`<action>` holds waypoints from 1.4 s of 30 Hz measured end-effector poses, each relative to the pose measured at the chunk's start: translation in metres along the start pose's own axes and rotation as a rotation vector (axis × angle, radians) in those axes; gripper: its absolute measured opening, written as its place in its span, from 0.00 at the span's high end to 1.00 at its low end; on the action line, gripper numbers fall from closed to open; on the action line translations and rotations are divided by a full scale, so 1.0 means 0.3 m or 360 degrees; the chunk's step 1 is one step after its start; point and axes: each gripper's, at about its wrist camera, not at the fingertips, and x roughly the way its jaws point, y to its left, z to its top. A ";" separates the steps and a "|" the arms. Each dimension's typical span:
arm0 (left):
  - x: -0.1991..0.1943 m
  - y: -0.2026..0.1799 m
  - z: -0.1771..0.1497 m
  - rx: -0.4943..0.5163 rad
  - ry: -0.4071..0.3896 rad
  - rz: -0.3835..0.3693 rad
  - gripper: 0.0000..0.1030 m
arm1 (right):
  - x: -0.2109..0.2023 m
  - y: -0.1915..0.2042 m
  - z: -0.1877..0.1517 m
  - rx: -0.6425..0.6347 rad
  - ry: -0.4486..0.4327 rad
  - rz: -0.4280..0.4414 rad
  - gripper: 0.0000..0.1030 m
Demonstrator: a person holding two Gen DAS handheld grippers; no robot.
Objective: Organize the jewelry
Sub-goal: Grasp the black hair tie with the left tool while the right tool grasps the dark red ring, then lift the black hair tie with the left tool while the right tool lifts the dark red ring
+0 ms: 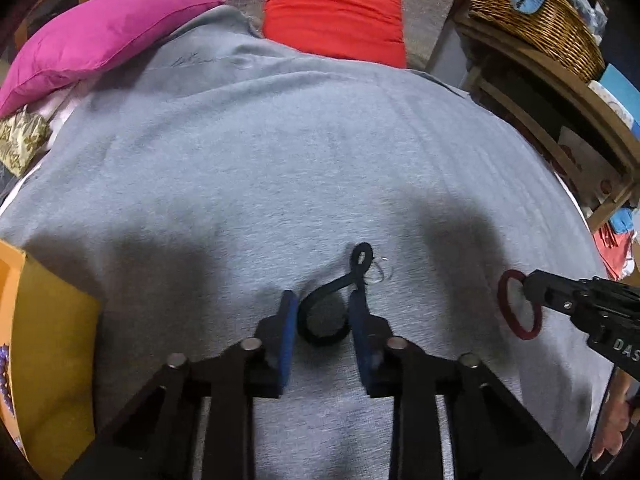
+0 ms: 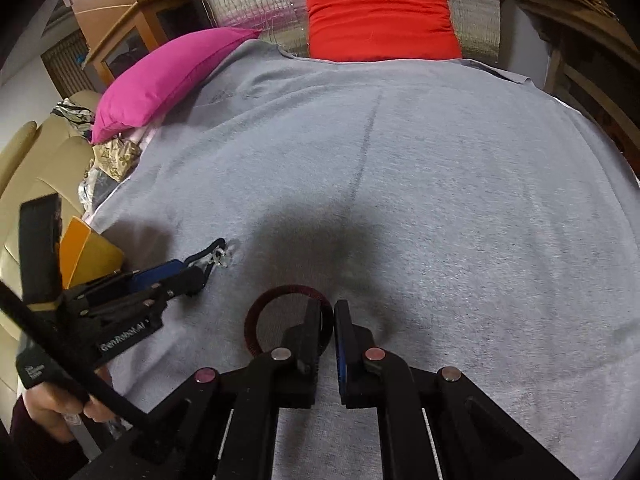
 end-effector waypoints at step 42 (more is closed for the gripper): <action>-0.055 -0.153 -0.033 0.0102 -0.0008 -0.0175 0.94 | 0.020 -0.147 -0.031 0.0122 0.0083 -0.0042 0.85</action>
